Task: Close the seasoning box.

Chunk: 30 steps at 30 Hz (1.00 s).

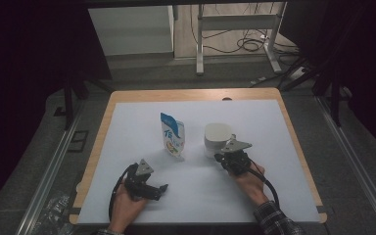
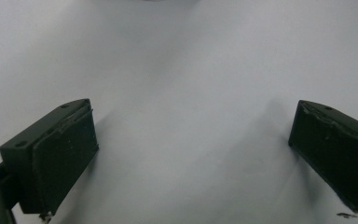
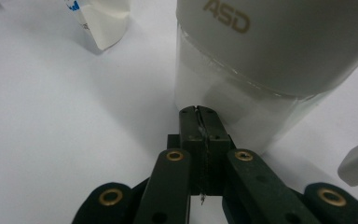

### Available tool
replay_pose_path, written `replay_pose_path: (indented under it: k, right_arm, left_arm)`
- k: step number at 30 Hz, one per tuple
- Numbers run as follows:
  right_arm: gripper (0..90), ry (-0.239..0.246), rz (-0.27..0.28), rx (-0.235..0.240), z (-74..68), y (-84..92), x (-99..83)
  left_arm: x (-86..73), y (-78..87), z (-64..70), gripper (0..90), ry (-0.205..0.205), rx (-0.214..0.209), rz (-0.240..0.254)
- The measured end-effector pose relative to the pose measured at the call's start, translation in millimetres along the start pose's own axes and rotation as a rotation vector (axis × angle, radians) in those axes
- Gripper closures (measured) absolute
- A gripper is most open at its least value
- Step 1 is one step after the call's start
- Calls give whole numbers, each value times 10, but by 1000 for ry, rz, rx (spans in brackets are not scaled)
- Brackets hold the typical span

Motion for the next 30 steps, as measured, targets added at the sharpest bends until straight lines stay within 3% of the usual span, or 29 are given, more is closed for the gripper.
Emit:
replay_pose_path:
  k: [19,30]
  right_arm:
    - [801,-22,17,-1,-12,92,8]
    - [676,-33,13,9,-40,188,13]
  left_arm:
    - [-1,0,0,9,0,0,0]
    - [-1,1,0,9,0,0,0]
Point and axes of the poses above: each handheld gripper's, and its own axes: y roughly backward along the jaws, x roughly out of its top, z roughly to its right, the point moved 4 cm from there along -y, roughly forward along the jaws, and after that the axes turned 2 degrees about y, right-handed, at the moved point
